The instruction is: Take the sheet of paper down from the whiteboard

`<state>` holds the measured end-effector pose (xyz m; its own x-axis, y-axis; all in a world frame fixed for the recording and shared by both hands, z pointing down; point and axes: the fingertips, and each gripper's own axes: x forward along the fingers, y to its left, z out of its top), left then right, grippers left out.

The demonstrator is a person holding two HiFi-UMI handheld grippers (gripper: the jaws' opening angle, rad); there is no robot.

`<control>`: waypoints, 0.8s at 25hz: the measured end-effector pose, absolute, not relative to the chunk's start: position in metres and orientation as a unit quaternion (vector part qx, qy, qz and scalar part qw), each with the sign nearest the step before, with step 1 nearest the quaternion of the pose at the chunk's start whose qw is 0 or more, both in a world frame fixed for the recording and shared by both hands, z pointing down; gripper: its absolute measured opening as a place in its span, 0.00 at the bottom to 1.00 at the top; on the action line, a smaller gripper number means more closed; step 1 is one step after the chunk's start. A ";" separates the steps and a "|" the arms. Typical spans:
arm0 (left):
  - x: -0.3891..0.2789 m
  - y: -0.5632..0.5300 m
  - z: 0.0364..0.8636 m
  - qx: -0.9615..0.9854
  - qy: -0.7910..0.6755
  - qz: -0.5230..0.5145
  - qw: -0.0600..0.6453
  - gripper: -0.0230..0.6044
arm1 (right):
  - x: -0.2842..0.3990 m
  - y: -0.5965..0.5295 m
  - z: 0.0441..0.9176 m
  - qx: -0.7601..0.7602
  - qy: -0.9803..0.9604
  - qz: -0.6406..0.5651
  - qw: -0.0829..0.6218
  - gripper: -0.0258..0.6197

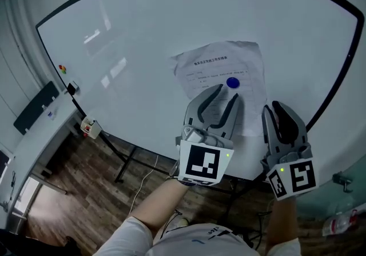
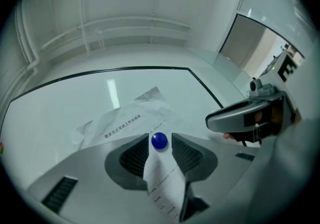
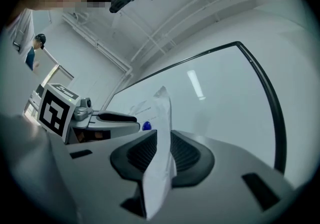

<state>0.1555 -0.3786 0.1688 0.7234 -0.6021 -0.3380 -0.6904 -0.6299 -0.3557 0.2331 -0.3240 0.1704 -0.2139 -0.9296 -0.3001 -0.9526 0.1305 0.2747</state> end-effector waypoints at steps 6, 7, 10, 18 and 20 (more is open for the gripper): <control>0.169 -0.390 0.165 -0.889 0.364 0.080 0.267 0.26 | 0.238 -0.334 0.167 -0.635 0.744 0.205 0.021 0.16; 0.171 -0.392 0.165 -0.888 0.366 0.080 0.268 0.27 | 0.239 -0.336 0.167 -0.635 0.745 0.204 0.020 0.16; 0.172 -0.398 0.164 -0.884 0.375 0.075 0.270 0.28 | 0.239 -0.344 0.169 -0.633 0.748 0.201 0.015 0.16; 0.176 -0.397 0.164 -0.878 0.378 0.065 0.287 0.28 | 0.239 -0.353 0.171 -0.629 0.752 0.194 0.016 0.16; 0.179 -0.396 0.165 -0.877 0.378 0.063 0.291 0.28 | 0.239 -0.354 0.171 -0.631 0.751 0.194 0.019 0.16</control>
